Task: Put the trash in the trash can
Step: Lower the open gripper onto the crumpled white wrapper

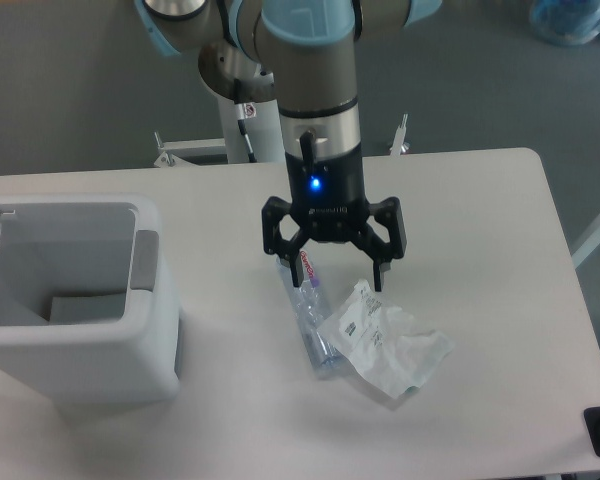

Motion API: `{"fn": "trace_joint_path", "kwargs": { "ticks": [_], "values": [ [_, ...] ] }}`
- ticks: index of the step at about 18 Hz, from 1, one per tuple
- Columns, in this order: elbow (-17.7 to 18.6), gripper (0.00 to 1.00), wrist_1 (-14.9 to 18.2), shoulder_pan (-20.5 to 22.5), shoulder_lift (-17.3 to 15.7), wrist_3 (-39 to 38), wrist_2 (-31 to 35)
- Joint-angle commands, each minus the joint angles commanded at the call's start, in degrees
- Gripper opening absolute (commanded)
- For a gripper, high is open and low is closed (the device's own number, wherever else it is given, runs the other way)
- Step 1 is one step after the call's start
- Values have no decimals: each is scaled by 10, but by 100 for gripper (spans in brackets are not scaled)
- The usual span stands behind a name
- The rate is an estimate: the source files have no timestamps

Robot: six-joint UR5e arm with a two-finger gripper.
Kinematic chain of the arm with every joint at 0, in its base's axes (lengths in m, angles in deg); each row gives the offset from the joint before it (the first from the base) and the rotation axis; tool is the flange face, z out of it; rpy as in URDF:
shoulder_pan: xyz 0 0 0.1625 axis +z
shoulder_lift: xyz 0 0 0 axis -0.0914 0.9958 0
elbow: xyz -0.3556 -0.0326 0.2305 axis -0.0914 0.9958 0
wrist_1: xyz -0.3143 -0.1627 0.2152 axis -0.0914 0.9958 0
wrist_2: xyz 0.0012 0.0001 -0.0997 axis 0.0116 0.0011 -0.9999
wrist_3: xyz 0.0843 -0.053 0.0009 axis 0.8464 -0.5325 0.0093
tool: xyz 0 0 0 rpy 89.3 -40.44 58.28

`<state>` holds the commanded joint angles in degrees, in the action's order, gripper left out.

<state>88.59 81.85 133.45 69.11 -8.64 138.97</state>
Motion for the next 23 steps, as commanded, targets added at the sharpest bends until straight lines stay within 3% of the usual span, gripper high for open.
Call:
{"fn": "trace_joint_path", "kwargs": {
  "ticks": [5, 9, 14, 18, 23],
  "values": [
    [1, 100, 0, -11, 19, -65, 6],
    [-19, 100, 1, -14, 55, -176, 12],
    [-48, 100, 2, -28, 92, -184, 77],
    [-36, 100, 10, -40, 100, -208, 152],
    [-32, 100, 10, -52, 134, -265, 173]
  ]
}}
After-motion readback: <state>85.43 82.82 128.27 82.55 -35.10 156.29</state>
